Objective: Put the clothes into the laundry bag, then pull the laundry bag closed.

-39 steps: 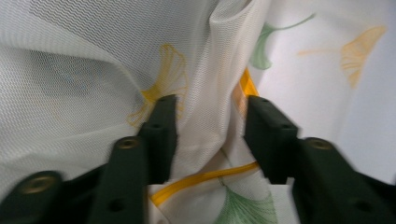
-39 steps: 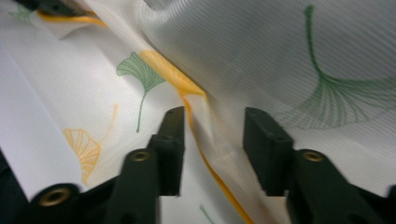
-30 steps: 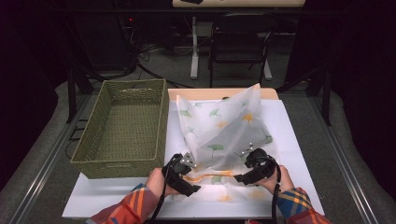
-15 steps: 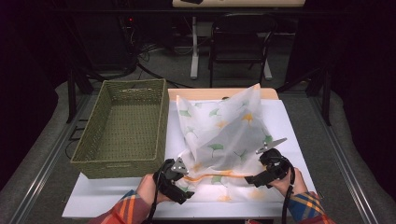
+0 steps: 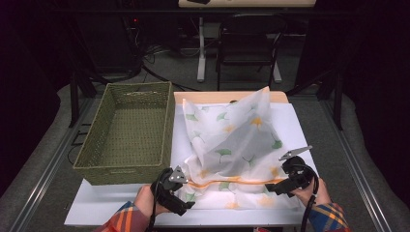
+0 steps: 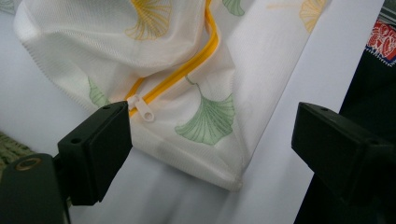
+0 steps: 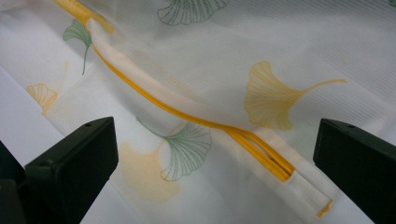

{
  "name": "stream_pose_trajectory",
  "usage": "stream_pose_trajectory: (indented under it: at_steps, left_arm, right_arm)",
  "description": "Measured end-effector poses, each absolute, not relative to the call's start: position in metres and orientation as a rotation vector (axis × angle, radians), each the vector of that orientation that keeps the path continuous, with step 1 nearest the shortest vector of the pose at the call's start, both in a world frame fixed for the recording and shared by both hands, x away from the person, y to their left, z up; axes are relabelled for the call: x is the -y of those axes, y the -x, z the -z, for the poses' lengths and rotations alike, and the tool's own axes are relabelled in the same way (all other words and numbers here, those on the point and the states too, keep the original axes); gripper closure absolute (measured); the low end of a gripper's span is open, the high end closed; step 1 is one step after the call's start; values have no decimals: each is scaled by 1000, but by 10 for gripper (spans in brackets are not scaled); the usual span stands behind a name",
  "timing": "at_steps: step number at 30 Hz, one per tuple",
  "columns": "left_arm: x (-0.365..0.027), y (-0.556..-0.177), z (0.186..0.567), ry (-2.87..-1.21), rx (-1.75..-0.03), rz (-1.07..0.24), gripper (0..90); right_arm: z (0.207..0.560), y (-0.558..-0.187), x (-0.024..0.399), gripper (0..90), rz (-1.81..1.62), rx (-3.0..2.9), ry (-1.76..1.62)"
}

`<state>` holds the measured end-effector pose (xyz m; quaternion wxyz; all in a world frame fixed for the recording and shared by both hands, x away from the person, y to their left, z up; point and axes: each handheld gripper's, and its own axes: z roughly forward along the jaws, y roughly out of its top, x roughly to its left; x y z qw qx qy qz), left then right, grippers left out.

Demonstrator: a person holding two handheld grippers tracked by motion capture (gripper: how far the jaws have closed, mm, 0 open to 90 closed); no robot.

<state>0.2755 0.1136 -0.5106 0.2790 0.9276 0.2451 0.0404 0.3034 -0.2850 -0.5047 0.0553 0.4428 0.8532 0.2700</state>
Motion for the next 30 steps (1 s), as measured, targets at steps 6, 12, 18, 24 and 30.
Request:
stream_pose_trajectory:
  at_steps: [6,12,18,24,30]
  left_arm:
    - [-117,-273,513,-2493,-687,-135,108]
    - [-119,-274,516,-2503,-713,-144,78]
    - [-117,-275,522,-2543,-734,-146,136]
    - [-114,-274,527,-2582,-755,-163,171]
    - [-112,-274,530,-2601,-757,-164,295]
  right_arm:
    - [504,-301,297,0,-826,-2560,-1393]
    - [509,-301,306,0,-802,-2542,-1443]
    - [515,-305,315,27,-773,-2519,-1509]
    - [521,-308,323,152,-753,-2487,-1576]
    - [526,-310,326,286,-704,-2471,-1617]
